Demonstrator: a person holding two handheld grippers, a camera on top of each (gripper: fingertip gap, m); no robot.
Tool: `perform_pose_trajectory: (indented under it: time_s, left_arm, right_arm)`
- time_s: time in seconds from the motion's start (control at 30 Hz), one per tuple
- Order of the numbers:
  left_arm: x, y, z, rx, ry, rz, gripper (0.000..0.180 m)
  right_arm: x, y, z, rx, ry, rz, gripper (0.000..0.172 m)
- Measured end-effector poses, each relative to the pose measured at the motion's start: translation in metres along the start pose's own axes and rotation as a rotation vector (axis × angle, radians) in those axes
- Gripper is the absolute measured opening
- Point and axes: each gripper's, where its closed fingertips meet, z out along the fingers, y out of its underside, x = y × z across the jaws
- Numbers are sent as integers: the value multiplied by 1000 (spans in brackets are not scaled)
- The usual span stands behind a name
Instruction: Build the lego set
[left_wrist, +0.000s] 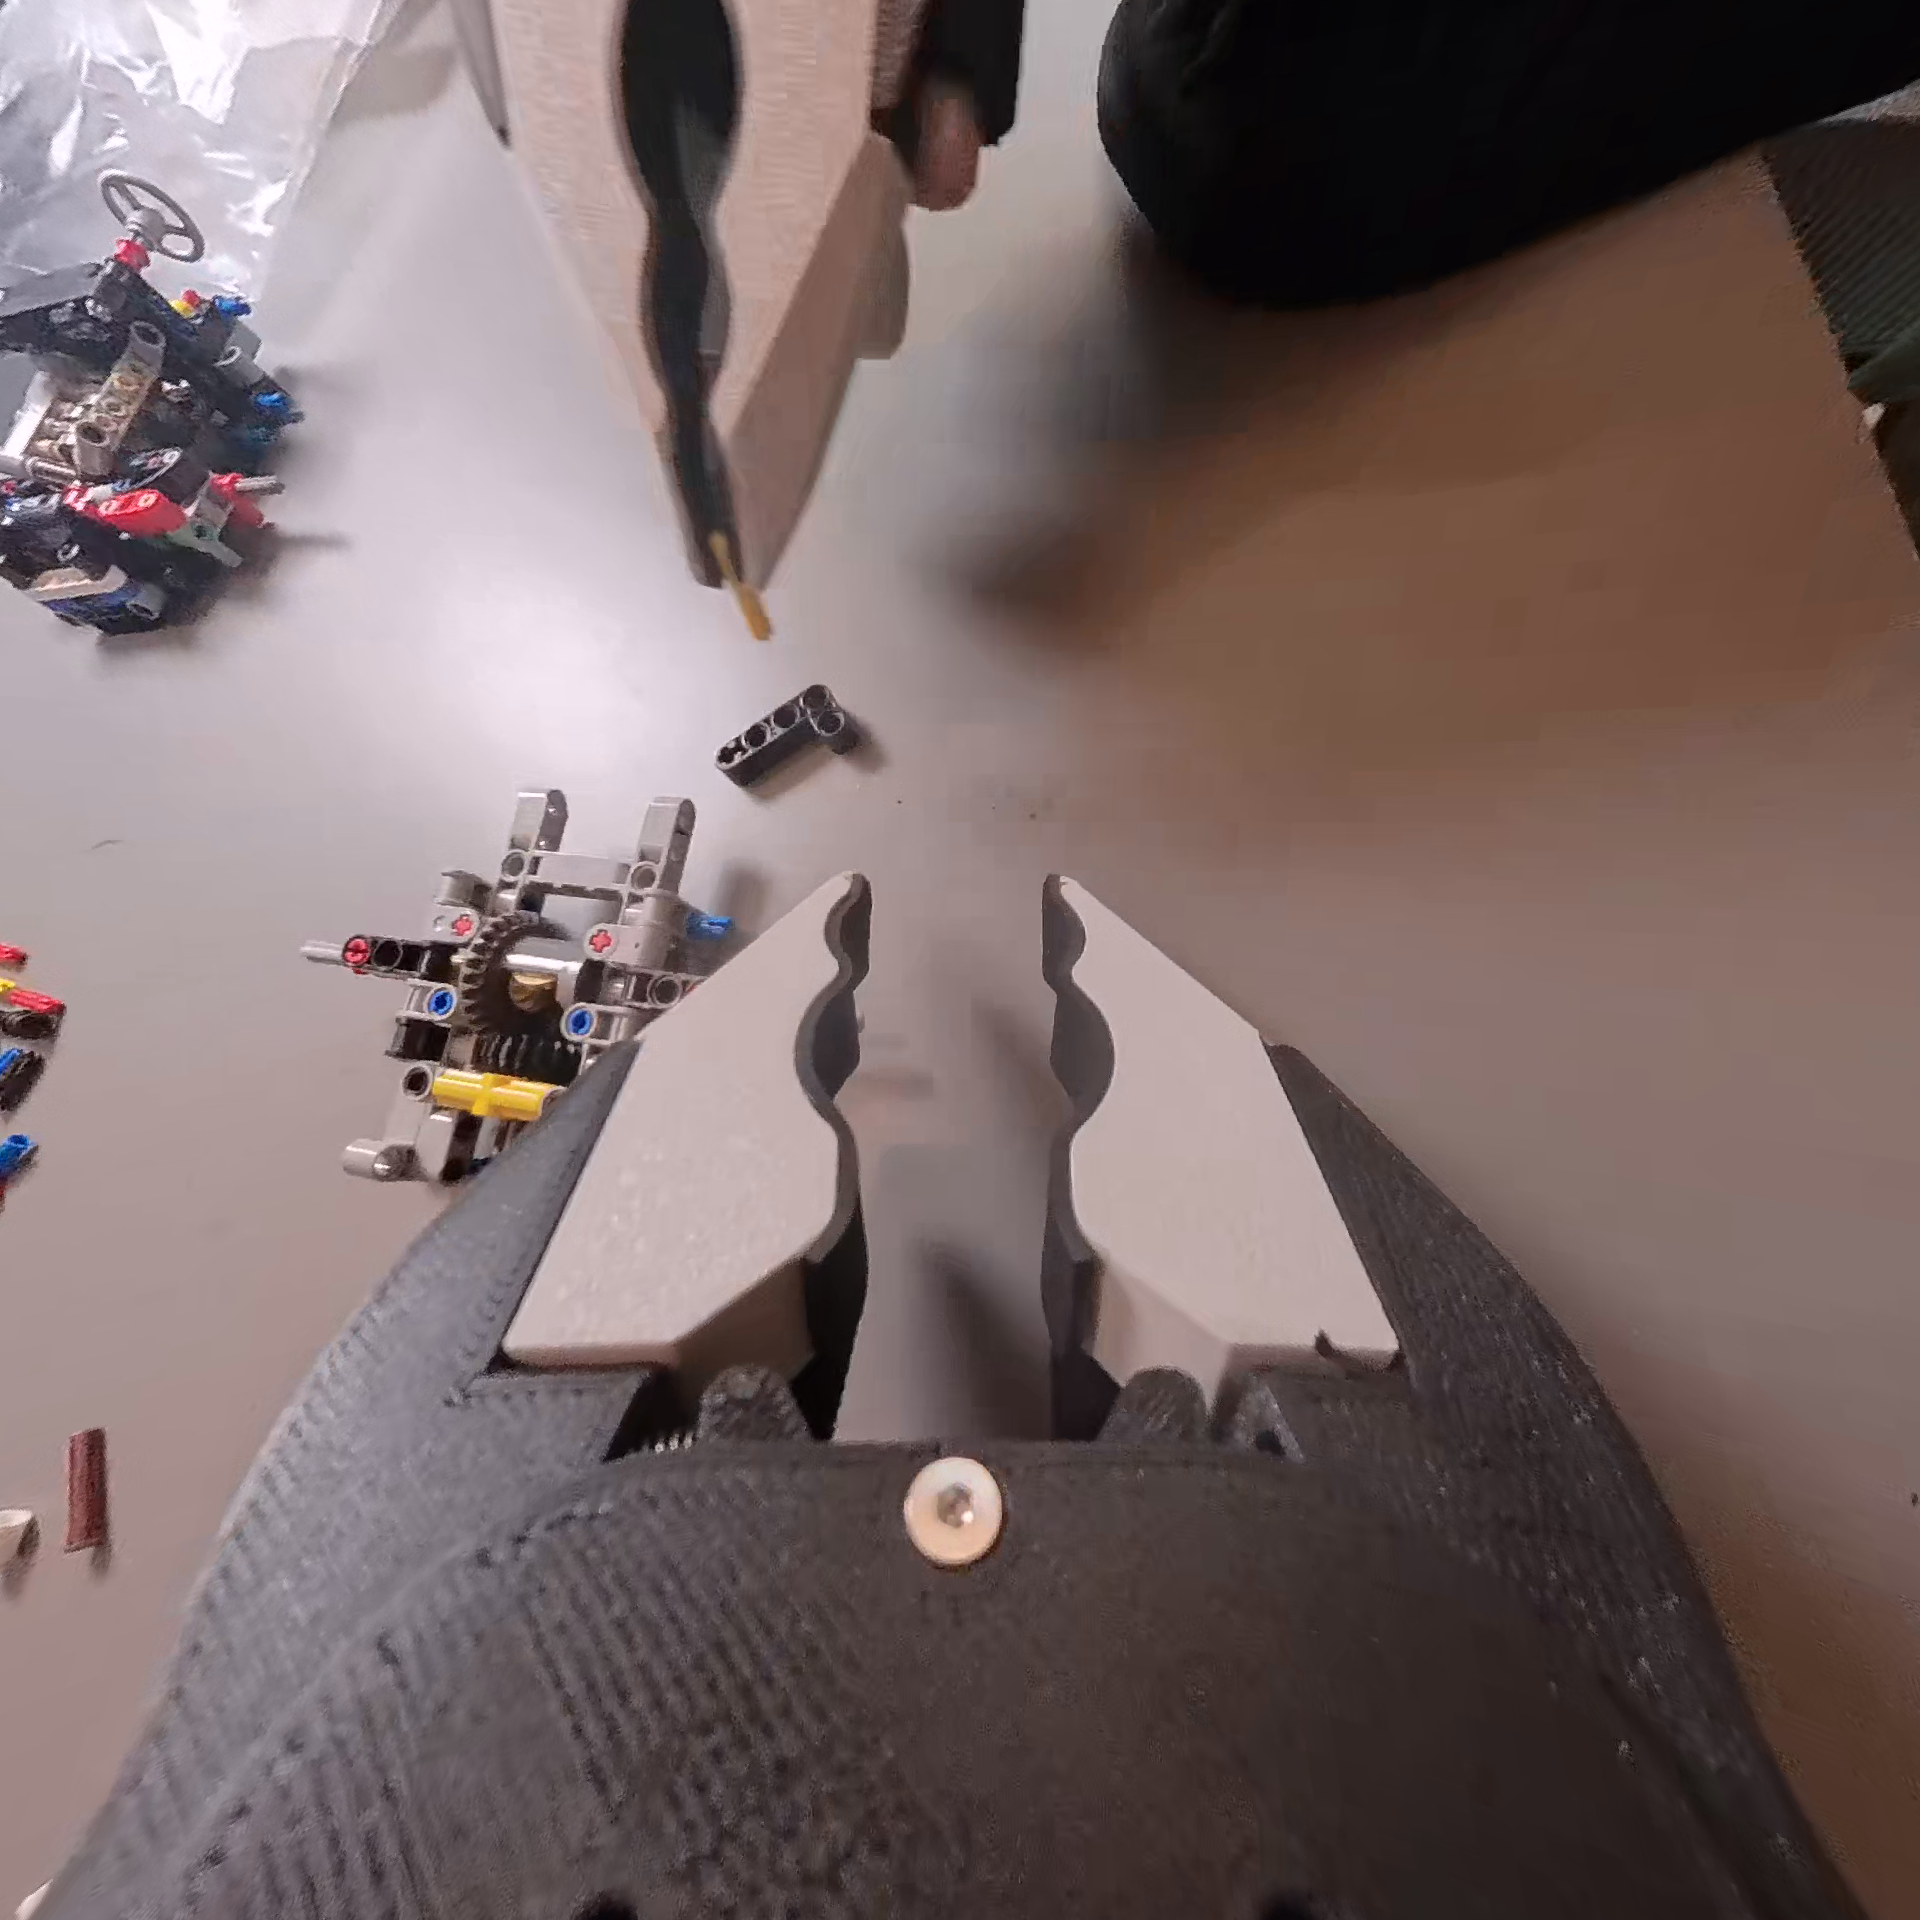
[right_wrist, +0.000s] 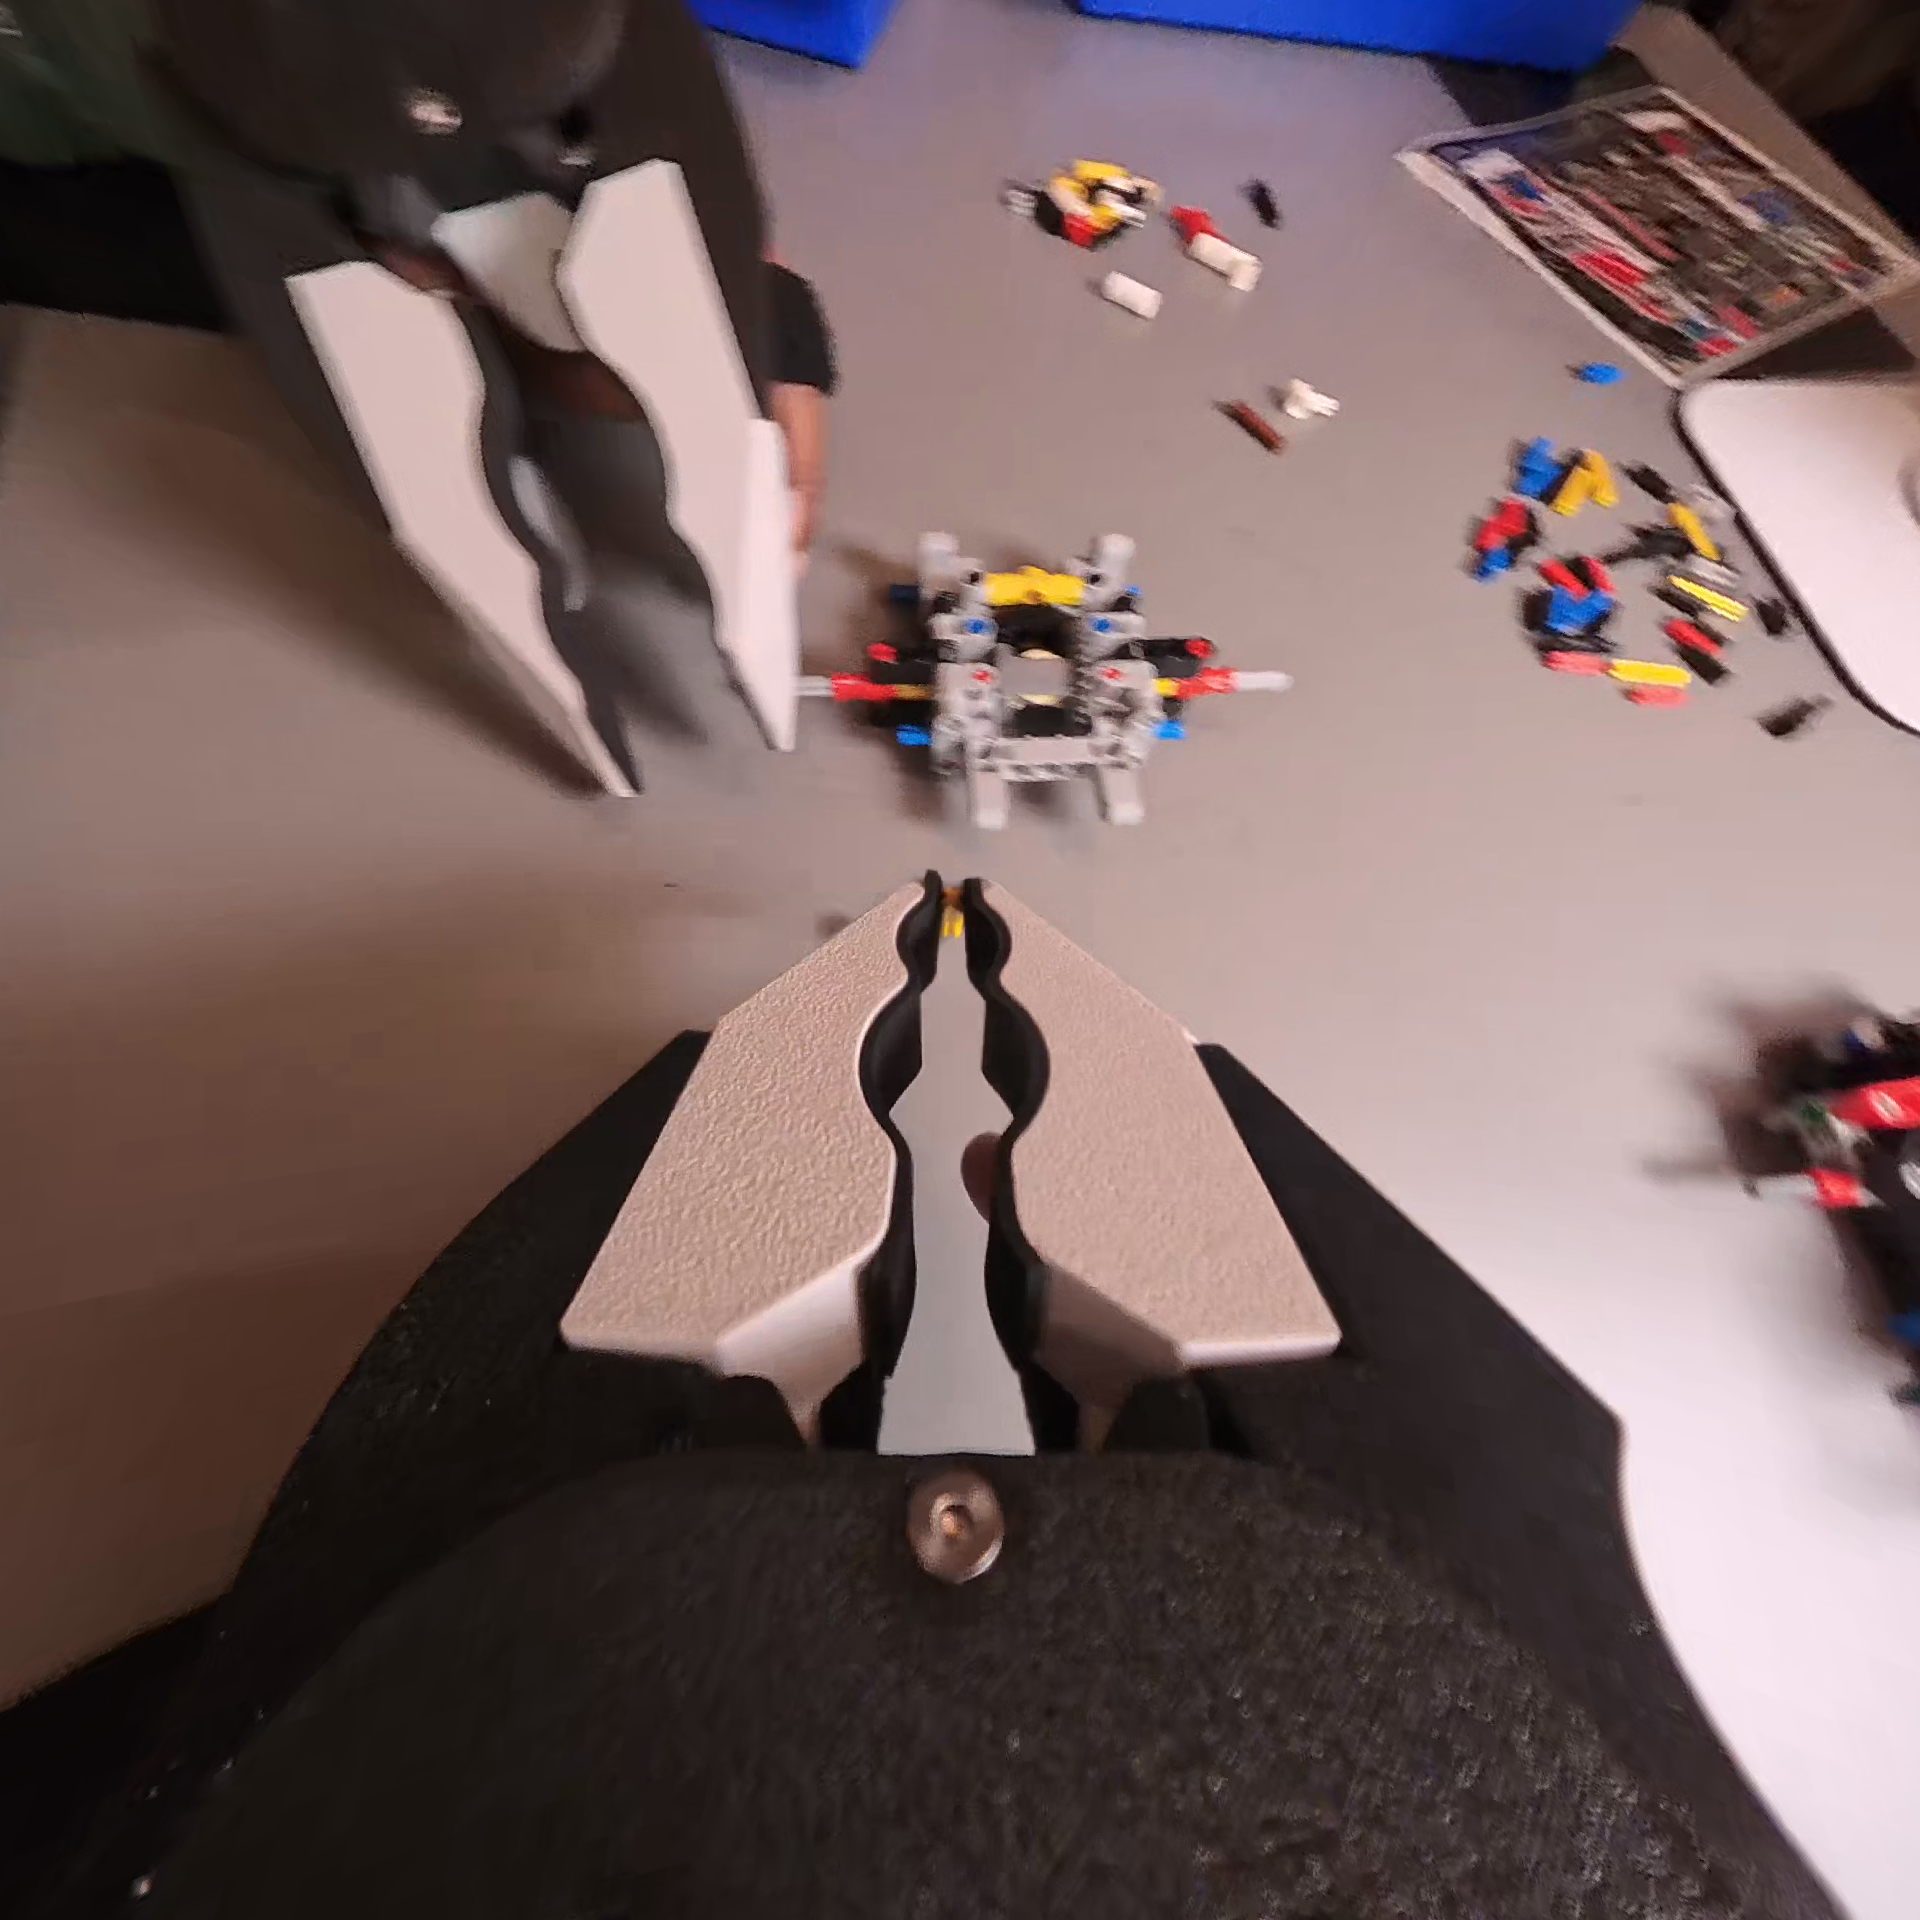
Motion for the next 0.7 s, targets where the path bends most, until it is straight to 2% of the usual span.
perform_pose_trajectory:
  time_s: [0.03,0.2,0.5,0.63,0.7]
  left_arm:
    - [0,0,1,-4,-2,0,32]
    - [-3,3,0,-14,-12,-10,31]
    - [1,3,0,-17,-20,-10,37]
    - [14,4,2,-30,33,9,34]
    - [20,4,3,-35,51,9,23]
  right_arm:
    - [9,4,1,-15,38,22,2]
    - [13,19,20,-85,48,32,3]
    - [-48,2,35,-42,-188,-63,3]
    - [-73,-6,36,-14,-270,-113,2]
    - [-73,-11,33,11,-273,-106,2]
